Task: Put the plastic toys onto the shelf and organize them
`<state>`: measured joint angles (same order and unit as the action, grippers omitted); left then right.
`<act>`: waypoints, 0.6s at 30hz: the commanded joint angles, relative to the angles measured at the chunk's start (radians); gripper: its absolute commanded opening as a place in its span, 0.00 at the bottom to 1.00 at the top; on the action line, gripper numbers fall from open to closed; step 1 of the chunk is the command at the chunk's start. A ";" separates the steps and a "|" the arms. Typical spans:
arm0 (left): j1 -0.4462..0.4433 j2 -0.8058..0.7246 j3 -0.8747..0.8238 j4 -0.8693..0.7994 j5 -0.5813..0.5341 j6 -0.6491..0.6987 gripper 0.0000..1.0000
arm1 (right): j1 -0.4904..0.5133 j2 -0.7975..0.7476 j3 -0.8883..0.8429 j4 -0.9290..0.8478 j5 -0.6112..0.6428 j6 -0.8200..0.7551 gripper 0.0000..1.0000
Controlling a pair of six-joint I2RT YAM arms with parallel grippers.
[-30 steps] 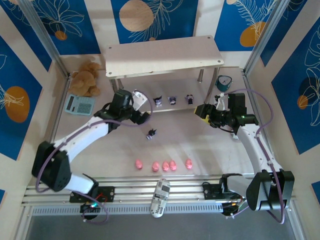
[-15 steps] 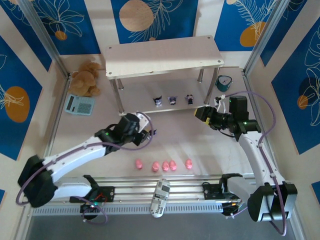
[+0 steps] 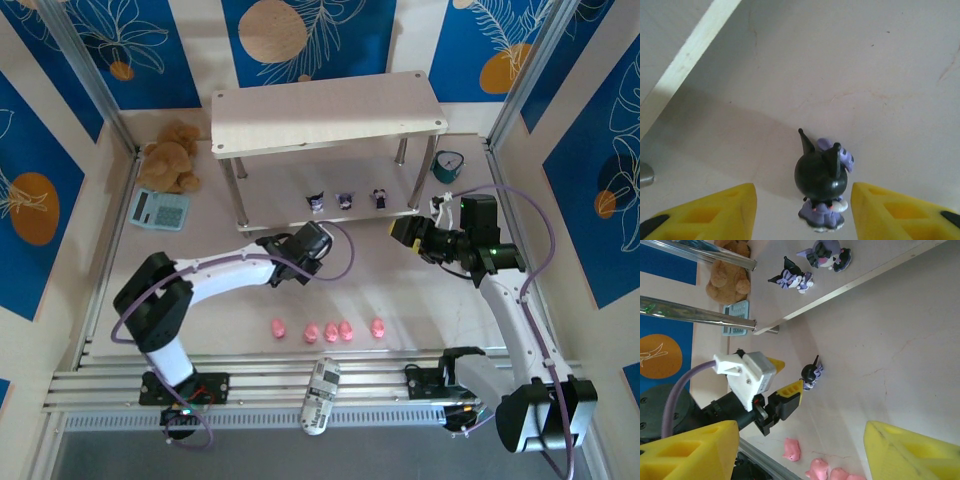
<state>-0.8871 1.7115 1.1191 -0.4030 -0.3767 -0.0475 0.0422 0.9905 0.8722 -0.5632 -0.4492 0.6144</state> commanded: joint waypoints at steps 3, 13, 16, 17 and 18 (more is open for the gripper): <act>-0.010 0.061 0.055 -0.086 0.000 -0.012 0.57 | -0.013 -0.013 0.002 -0.010 -0.023 -0.008 0.68; -0.010 0.145 0.112 -0.129 -0.027 0.008 0.53 | -0.021 -0.004 -0.007 0.006 -0.028 -0.005 0.68; -0.010 0.167 0.126 -0.134 -0.033 0.016 0.53 | -0.028 -0.003 -0.011 0.006 -0.028 -0.007 0.68; -0.009 0.172 0.132 -0.141 -0.036 0.017 0.53 | -0.028 -0.003 -0.012 0.006 -0.028 -0.007 0.68; -0.009 0.177 0.138 -0.147 -0.041 0.018 0.53 | -0.030 -0.002 -0.013 0.005 -0.028 -0.006 0.68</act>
<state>-0.8871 1.8683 1.2198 -0.5068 -0.3885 -0.0437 0.0196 0.9913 0.8719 -0.5613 -0.4500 0.6147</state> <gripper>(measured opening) 0.530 0.676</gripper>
